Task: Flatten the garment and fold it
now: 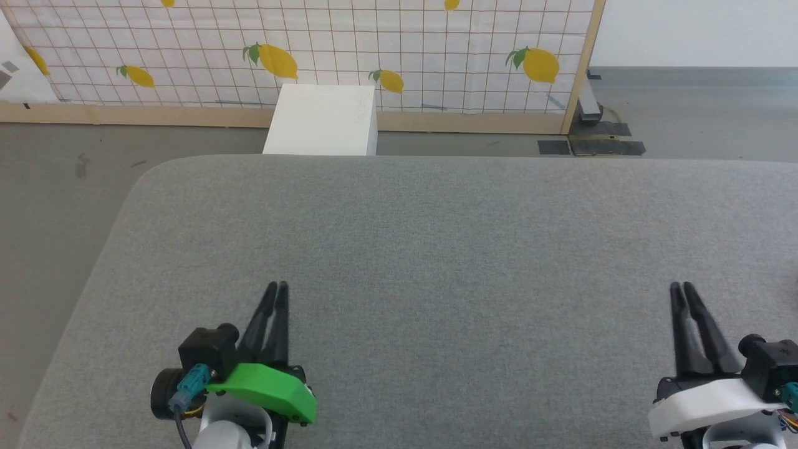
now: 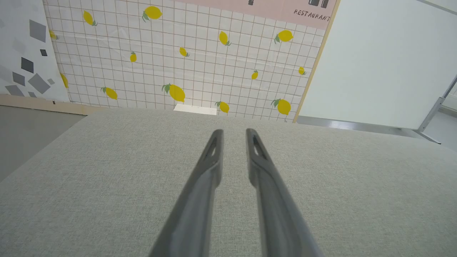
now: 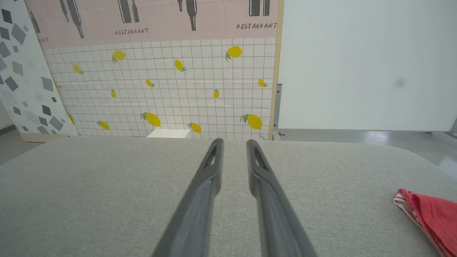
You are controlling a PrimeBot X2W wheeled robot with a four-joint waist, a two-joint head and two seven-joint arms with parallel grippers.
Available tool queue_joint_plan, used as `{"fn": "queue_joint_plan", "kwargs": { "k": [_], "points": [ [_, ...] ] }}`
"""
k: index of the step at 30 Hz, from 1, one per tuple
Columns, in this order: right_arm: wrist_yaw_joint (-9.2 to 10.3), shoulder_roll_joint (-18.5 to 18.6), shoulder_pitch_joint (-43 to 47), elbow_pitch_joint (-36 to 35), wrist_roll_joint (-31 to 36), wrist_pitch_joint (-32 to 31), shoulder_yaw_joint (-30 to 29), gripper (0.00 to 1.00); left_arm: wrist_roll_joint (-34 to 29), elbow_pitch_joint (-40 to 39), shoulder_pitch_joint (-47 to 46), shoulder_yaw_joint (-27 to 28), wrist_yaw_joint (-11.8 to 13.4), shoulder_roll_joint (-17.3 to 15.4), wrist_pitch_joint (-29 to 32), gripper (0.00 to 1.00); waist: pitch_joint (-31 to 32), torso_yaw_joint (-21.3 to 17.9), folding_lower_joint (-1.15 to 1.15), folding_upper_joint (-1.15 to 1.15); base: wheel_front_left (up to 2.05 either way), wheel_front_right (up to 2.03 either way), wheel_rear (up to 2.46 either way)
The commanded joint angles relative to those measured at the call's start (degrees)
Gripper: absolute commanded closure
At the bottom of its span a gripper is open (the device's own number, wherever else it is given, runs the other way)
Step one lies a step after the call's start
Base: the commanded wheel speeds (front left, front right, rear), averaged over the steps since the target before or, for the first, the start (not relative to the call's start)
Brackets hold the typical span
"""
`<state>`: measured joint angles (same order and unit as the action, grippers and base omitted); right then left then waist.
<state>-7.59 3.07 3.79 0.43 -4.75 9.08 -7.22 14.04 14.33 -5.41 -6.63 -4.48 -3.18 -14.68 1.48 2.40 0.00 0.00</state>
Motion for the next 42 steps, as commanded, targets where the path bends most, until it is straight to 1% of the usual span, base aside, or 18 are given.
{"fn": "queue_joint_plan", "kwargs": {
  "k": [1, 11, 42],
  "points": [
    [0.0, 0.0, 0.0, 0.0, 0.0, 0.0, 0.0, 1.0, 0.0, 0.0, 0.0, 0.0, 0.0, 0.0, 0.0, 1.0, 0.0, 0.0, 0.0, 0.0, 0.0, 0.0, 0.0],
    [0.0, 0.0, 0.0, 0.0, 0.0, 0.0, 0.0, 1.0, 0.0, 0.0, 0.0, 0.1, 0.0, 0.0, 0.0, 1.0, 0.0, 0.0, 0.0, 0.0, 0.0, 0.0, 0.0],
    [0.02, 0.0, -0.9, -0.1, 1.2, -2.2, 1.8, 1.0, -3.4, -3.5, 1.3, 1.7, 1.1, 0.1, 3.6, 1.0, -0.4, -0.6, 0.0, 0.0, 0.0, 0.0, 0.0]
  ]
}}
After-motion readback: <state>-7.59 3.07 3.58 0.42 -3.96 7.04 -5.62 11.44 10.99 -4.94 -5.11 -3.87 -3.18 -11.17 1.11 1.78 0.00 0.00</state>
